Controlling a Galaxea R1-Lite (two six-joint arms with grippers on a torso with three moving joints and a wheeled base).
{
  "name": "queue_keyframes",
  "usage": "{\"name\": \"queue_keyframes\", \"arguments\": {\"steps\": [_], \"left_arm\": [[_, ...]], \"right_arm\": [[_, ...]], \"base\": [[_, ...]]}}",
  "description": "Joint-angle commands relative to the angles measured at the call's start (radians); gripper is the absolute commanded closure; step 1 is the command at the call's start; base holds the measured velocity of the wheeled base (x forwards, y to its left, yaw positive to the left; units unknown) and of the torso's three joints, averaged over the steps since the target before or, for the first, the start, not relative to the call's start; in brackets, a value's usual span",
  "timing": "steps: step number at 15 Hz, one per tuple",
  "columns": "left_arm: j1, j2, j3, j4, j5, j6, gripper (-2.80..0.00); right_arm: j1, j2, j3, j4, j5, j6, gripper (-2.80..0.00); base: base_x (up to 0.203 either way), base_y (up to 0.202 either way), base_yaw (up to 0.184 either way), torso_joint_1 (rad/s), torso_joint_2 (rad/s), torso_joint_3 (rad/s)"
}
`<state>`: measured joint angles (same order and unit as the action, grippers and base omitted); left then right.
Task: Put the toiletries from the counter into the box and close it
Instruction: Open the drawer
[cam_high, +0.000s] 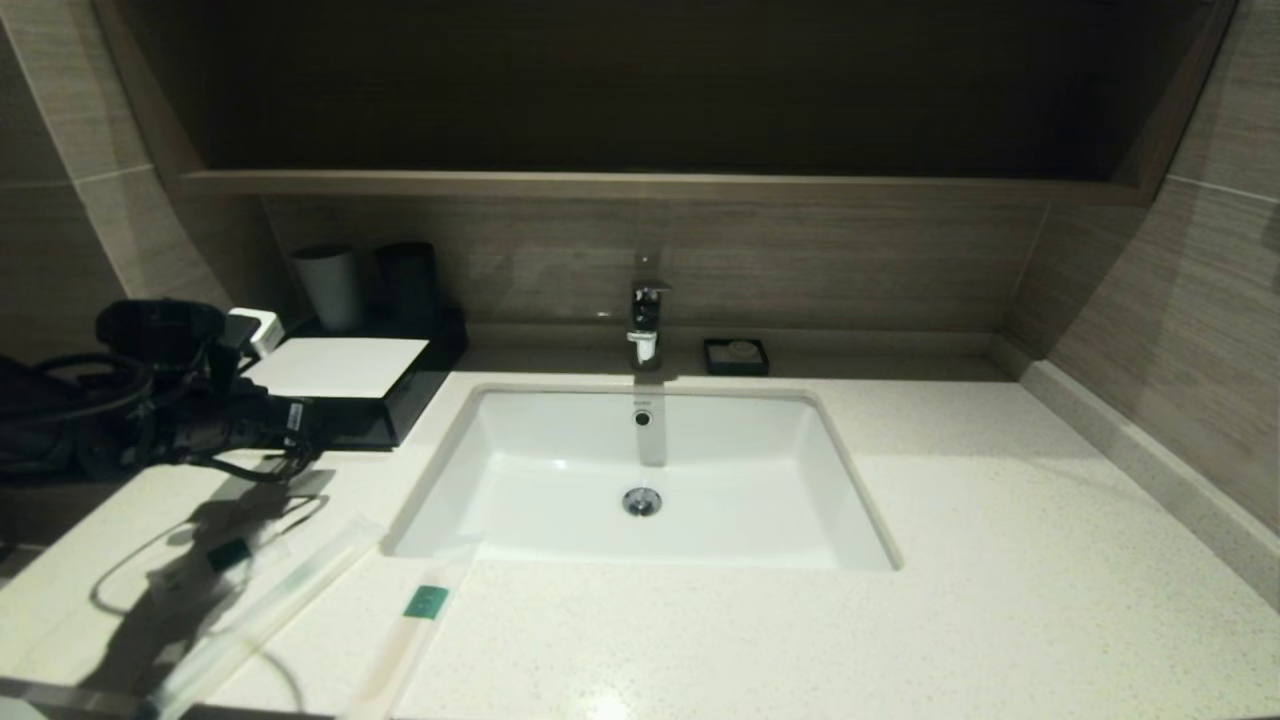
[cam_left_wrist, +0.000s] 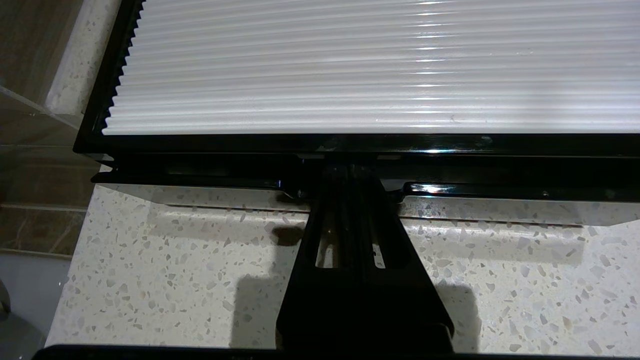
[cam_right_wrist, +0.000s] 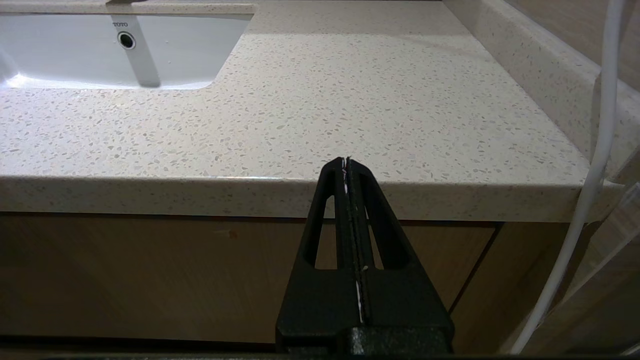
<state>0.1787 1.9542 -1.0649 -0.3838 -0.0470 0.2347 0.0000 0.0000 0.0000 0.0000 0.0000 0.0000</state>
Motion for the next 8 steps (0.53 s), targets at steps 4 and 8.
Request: {"name": "queue_keyframes", "arguments": {"steps": [4, 8], "left_arm": [[0.001, 0.006, -0.010, -0.007, -0.001, 0.002, 0.00], [0.001, 0.005, 0.000, -0.007, -0.001, -0.003, 0.00]], "right_arm": [[0.000, 0.000, 0.000, 0.000, 0.000, 0.000, 0.00], [0.000, 0.000, 0.000, 0.000, 0.000, 0.000, 0.00]], "base": [[0.000, 0.000, 0.000, 0.000, 0.00, 0.000], [0.000, 0.000, 0.000, 0.000, 0.00, 0.000]]}}
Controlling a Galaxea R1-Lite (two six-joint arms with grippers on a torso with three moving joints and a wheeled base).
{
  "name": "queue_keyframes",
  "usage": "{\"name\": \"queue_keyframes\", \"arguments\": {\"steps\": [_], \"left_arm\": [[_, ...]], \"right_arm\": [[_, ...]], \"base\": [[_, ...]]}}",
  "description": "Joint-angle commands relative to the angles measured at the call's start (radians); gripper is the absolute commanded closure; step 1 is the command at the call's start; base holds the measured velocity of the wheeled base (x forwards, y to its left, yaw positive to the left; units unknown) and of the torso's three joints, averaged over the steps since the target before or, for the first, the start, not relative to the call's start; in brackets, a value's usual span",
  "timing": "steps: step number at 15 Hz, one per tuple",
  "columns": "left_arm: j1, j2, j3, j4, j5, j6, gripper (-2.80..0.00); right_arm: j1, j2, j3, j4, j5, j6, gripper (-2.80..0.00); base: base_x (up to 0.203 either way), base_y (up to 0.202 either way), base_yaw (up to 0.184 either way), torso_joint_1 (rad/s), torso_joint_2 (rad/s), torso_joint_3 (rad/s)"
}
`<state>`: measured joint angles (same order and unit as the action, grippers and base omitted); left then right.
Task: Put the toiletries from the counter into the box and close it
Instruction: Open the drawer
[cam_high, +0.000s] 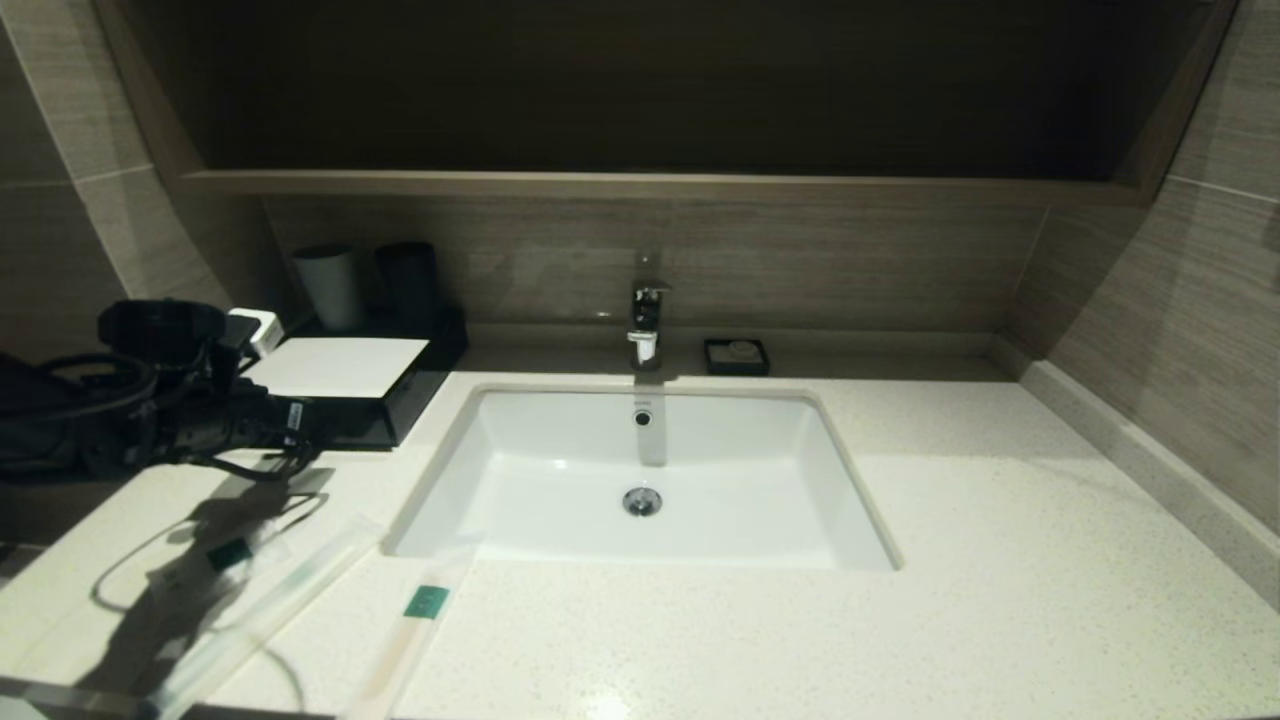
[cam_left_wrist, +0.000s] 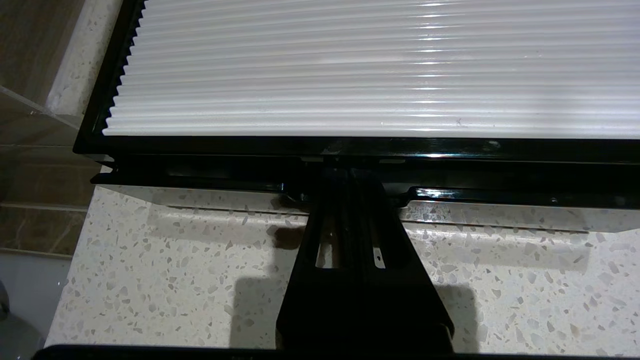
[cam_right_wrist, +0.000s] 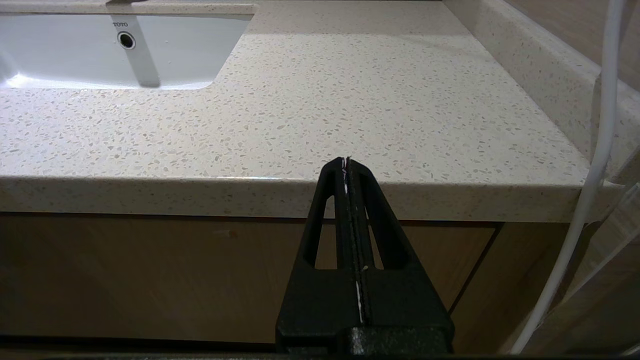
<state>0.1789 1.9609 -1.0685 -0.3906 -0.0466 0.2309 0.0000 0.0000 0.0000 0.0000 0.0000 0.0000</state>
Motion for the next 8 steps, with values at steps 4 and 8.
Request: {"name": "queue_keyframes", "arguments": {"steps": [4, 8], "left_arm": [[0.001, 0.000, 0.007, -0.001, 0.001, 0.001, 0.00], [0.002, -0.006, 0.012, 0.003, 0.002, 0.002, 0.00]], "right_arm": [[0.000, 0.000, 0.000, 0.000, 0.000, 0.000, 0.00], [0.000, 0.000, 0.000, 0.000, 0.000, 0.000, 0.00]], "base": [[0.000, 0.000, 0.000, 0.000, 0.00, 0.000], [0.000, 0.000, 0.000, 0.000, 0.00, 0.000]]}}
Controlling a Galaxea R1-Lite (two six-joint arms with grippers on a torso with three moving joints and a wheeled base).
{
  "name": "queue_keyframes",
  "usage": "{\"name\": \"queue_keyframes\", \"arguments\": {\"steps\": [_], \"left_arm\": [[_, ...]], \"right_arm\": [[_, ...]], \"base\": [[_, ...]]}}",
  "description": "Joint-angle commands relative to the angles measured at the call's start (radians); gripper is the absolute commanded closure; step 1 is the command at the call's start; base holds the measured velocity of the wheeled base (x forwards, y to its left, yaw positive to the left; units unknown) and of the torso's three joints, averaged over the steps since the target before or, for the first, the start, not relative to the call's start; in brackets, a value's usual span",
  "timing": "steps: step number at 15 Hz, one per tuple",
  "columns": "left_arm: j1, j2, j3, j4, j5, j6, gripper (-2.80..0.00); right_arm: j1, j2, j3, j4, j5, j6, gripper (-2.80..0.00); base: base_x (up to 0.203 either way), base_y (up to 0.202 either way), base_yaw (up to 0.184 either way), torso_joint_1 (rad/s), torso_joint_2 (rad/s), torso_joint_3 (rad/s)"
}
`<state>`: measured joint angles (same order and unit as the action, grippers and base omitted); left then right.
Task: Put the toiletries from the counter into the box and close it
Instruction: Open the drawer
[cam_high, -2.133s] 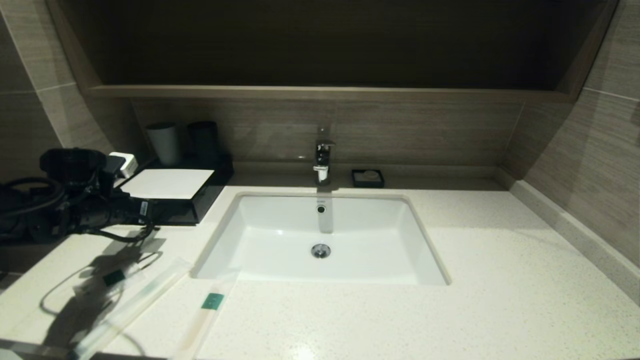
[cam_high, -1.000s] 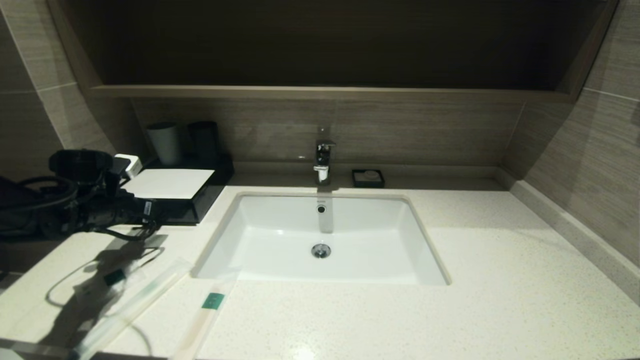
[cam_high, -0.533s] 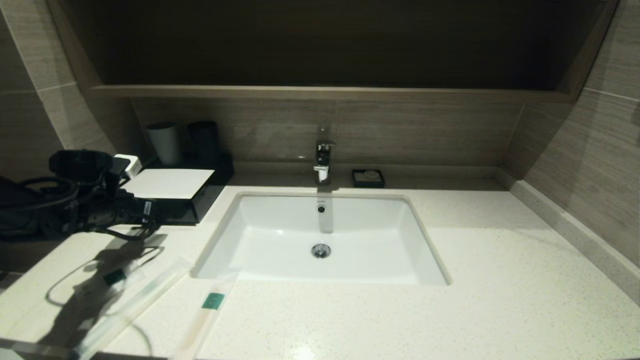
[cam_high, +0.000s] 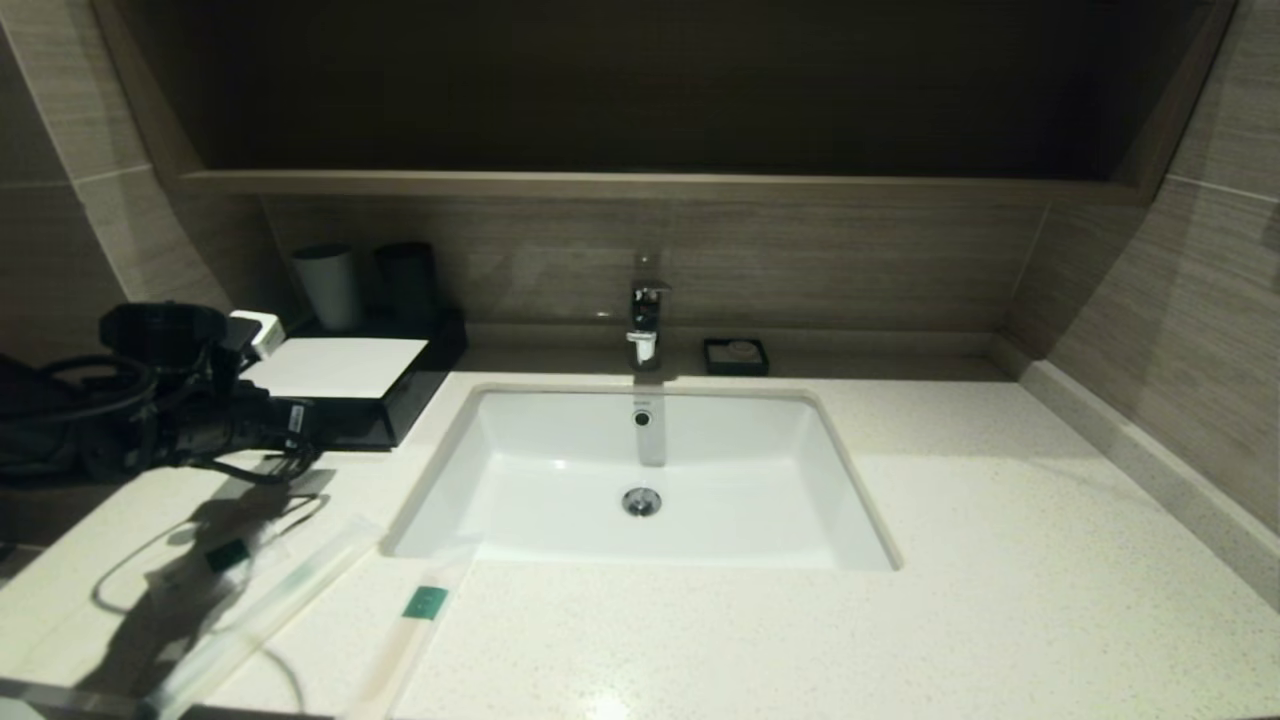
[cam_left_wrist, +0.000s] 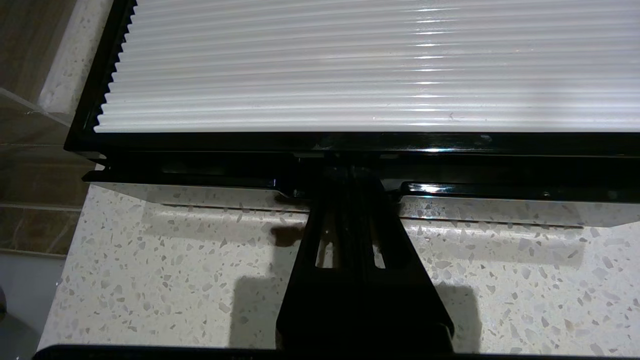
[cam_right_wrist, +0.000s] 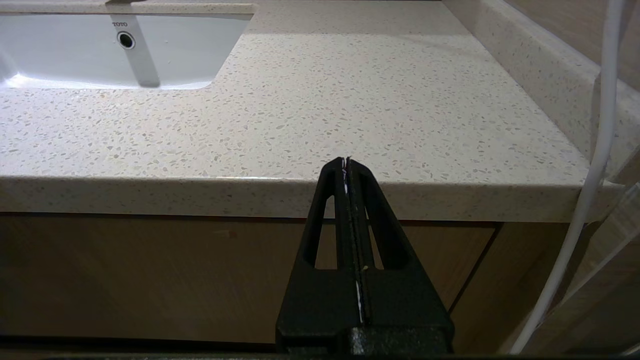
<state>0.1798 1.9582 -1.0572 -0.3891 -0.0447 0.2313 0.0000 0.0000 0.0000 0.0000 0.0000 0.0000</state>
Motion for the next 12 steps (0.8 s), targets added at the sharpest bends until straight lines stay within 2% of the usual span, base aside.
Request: {"name": "queue_keyframes", "arguments": {"steps": [1, 12], "left_arm": [[0.001, -0.005, 0.000, 0.004, 0.002, 0.002, 0.00], [0.004, -0.007, 0.010, 0.033, 0.005, 0.006, 0.00]], "right_arm": [[0.000, 0.000, 0.000, 0.000, 0.000, 0.000, 0.00], [0.000, 0.000, 0.000, 0.000, 0.000, 0.000, 0.00]], "base": [[0.000, 0.000, 0.000, 0.000, 0.00, 0.000], [0.000, 0.000, 0.000, 0.000, 0.00, 0.000]]}}
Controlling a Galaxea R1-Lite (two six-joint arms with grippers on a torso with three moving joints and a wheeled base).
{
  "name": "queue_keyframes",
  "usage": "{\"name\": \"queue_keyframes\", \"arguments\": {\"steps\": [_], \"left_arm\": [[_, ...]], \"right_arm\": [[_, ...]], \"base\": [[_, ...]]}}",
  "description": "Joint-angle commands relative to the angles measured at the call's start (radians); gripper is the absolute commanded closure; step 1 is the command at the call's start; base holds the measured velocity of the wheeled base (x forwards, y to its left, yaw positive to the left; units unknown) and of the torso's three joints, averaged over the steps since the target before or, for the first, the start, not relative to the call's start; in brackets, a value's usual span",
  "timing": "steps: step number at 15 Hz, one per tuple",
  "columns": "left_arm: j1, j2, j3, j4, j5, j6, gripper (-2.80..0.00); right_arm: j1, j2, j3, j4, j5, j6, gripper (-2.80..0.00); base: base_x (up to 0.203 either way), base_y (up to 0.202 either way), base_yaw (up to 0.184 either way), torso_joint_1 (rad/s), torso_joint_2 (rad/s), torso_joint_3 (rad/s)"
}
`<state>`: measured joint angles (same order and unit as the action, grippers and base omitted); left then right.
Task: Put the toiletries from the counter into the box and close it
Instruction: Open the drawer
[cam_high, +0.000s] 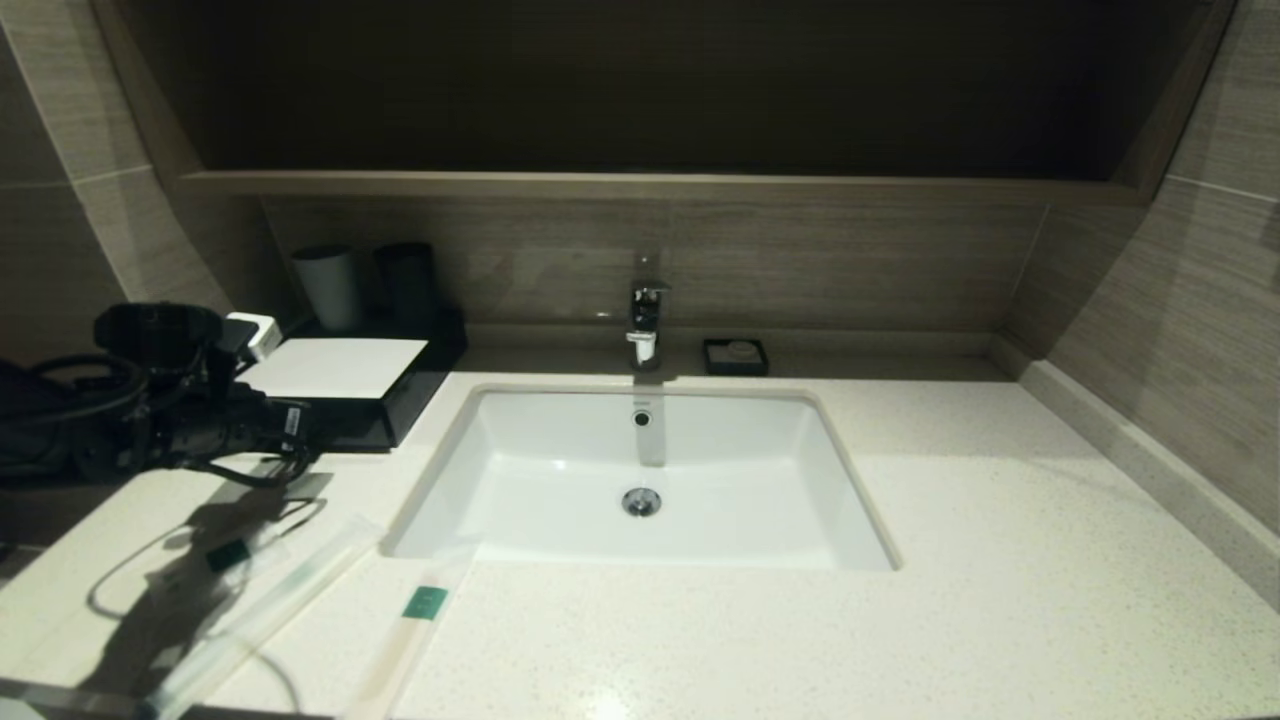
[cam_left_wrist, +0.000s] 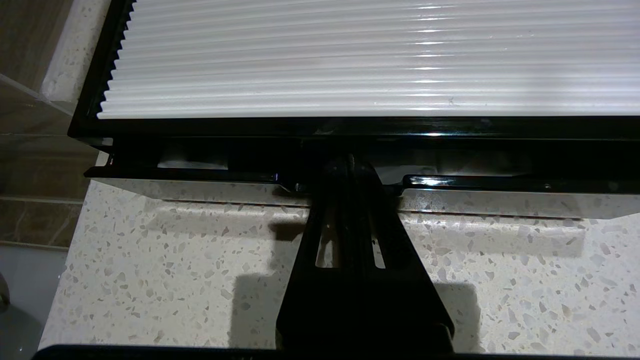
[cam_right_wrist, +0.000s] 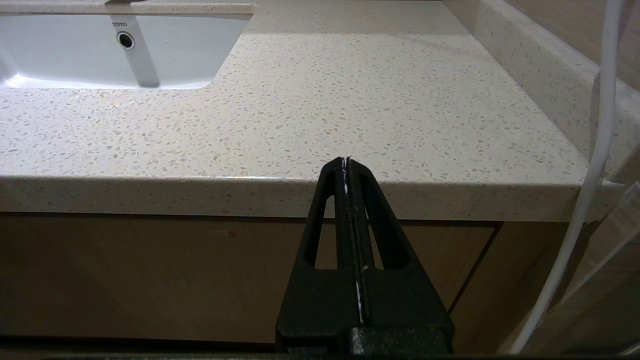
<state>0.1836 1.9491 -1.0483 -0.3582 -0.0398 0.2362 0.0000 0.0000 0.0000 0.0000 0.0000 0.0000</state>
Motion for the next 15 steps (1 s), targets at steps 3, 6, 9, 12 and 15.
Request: {"name": "queue_keyframes", "arguments": {"steps": [3, 6, 9, 12, 15], "left_arm": [[0.001, -0.007, -0.001, 0.032, 0.000, 0.005, 0.00], [0.002, -0.013, 0.001, 0.040, 0.000, 0.006, 0.00], [0.003, -0.021, 0.001, 0.074, 0.001, 0.008, 0.00], [0.006, -0.029, 0.005, 0.113, 0.001, 0.021, 0.00], [0.010, -0.042, 0.008, 0.147, 0.001, 0.027, 0.00]], "right_arm": [[0.000, 0.000, 0.000, 0.000, 0.000, 0.000, 0.00], [0.000, 0.000, 0.000, 0.000, 0.000, 0.000, 0.00], [0.000, 0.000, 0.000, 0.000, 0.000, 0.000, 0.00], [0.000, 0.000, 0.000, 0.000, 0.000, 0.000, 0.00], [0.000, 0.000, 0.000, 0.000, 0.000, 0.000, 0.00]], "base": [[0.000, 0.000, 0.000, 0.000, 0.00, 0.000], [0.000, 0.000, 0.000, 0.000, 0.00, 0.000], [0.000, 0.000, 0.000, 0.000, 0.00, 0.000], [0.000, 0.000, 0.000, 0.000, 0.00, 0.000], [0.000, 0.000, 0.000, 0.000, 0.00, 0.000]]}}
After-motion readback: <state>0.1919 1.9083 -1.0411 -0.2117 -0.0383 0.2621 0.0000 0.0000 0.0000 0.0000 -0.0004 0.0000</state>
